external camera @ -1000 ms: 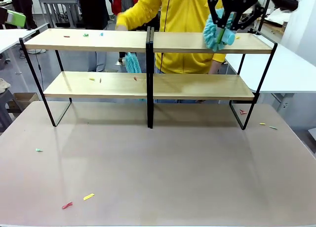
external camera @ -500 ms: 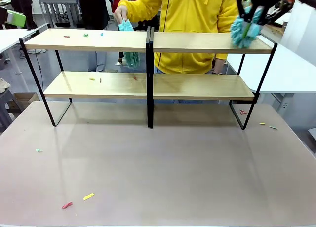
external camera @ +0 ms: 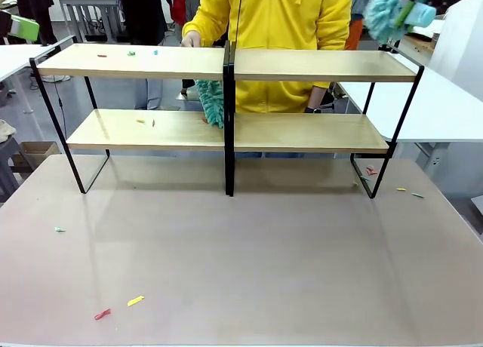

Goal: Clean the shelves.
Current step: Clean another randomly selected level of the Shelf with the Duster.

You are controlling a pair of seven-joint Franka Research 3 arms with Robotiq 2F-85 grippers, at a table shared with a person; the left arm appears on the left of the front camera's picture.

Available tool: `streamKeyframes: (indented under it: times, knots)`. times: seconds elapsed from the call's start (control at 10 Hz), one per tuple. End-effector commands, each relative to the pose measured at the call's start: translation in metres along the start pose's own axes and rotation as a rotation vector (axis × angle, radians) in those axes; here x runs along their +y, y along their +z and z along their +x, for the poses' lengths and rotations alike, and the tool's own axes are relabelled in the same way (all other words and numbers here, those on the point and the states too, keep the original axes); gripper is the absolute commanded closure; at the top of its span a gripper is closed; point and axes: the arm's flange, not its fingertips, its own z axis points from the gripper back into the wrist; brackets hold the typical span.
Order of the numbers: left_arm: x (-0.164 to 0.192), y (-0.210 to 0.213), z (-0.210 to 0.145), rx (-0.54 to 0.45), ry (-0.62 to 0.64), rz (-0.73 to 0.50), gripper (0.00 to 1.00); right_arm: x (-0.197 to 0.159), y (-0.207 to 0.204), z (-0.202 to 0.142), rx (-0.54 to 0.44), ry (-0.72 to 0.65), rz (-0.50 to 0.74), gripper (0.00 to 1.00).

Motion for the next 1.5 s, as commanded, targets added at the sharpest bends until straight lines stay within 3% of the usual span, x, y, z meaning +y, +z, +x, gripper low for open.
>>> streamKeyframes:
  times: [0.0, 0.3, 0.4, 0.7, 0.8, 0.9, 1.0, 1.1, 1.2, 1.3, 1.4]
  knots:
    - [0.001, -0.002, -0.001, -0.006, 0.0, 0.0, 0.0, -0.016, -0.009, 0.0, 0.089, 0.086, 0.102, 0.88]
    - [0.001, -0.002, -0.001, -0.006, 0.0, 0.0, 0.0, -0.02, -0.004, -0.007, 0.208, 0.218, 0.208, 0.88]
    - [0.001, -0.002, -0.001, -0.006, 0.0, 0.0, 0.0, -0.02, -0.001, -0.011, 0.275, 0.318, 0.25, 0.88]
    - [0.001, -0.002, -0.001, -0.006, 0.0, 0.0, 0.0, -0.044, 0.022, -0.035, 0.618, 0.768, 0.402, 0.88]
    - [0.001, -0.002, -0.001, -0.006, 0.0, 0.0, 0.0, -0.07, 0.041, -0.049, 0.613, 0.999, 0.538, 0.88]
    - [0.001, -0.002, -0.001, -0.006, 0.0, 0.0, 0.0, -0.098, 0.058, -0.061, 0.528, 1.171, 0.627, 0.88]
    - [0.001, -0.002, -0.001, -0.006, 0.0, 0.0, 0.0, -0.121, 0.076, -0.075, 0.303, 1.214, 0.674, 0.88]
    - [0.001, -0.002, -0.001, -0.006, 0.0, 0.0, 0.0, -0.143, 0.091, -0.088, 0.005, 1.288, 0.751, 0.88]
    - [0.001, -0.002, -0.001, -0.006, 0.0, 0.0, 0.0, -0.164, 0.098, -0.096, -0.229, 1.239, 0.749, 0.88]
    - [0.001, -0.002, -0.001, -0.006, 0.0, 0.0, 0.0, -0.168, 0.09, -0.089, -0.334, 1.015, 0.705, 0.88]
    - [0.001, -0.002, -0.001, -0.006, 0.0, 0.0, 0.0, -0.152, 0.115, -0.086, 0.132, 1.136, 0.61, 0.88]
